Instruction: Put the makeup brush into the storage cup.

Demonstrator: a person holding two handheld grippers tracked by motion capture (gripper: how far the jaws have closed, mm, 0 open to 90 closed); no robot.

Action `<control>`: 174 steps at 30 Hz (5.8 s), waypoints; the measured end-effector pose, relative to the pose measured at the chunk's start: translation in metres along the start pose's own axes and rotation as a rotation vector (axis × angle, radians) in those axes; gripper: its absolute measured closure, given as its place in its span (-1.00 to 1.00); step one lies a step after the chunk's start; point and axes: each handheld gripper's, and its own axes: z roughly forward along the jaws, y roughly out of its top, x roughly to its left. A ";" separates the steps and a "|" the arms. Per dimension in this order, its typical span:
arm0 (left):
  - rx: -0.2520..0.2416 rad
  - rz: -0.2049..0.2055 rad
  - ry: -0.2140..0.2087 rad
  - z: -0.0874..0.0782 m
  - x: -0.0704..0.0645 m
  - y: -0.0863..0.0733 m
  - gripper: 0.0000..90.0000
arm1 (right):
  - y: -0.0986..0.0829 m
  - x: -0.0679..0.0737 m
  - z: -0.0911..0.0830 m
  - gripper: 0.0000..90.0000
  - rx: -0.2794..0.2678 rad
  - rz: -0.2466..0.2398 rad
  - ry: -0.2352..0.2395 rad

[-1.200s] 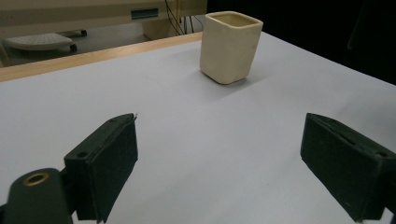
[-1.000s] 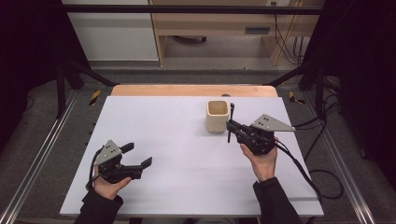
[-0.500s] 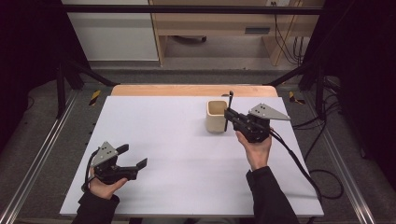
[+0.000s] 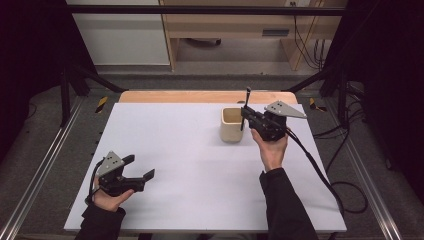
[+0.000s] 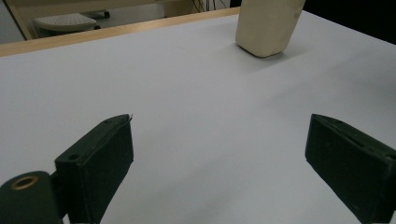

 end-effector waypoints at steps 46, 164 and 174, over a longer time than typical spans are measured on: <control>0.005 -0.003 0.016 0.000 0.007 -0.002 -0.84 | -0.006 -0.032 0.071 0.85 0.021 0.051 -0.121; 0.016 0.011 -0.001 0.002 0.002 -0.004 -0.85 | -0.099 -0.023 -0.101 -0.92 0.151 0.015 0.036; 0.026 0.010 -0.002 0.004 0.002 -0.006 -0.86 | -0.110 -0.031 -0.113 -0.94 0.159 0.026 0.012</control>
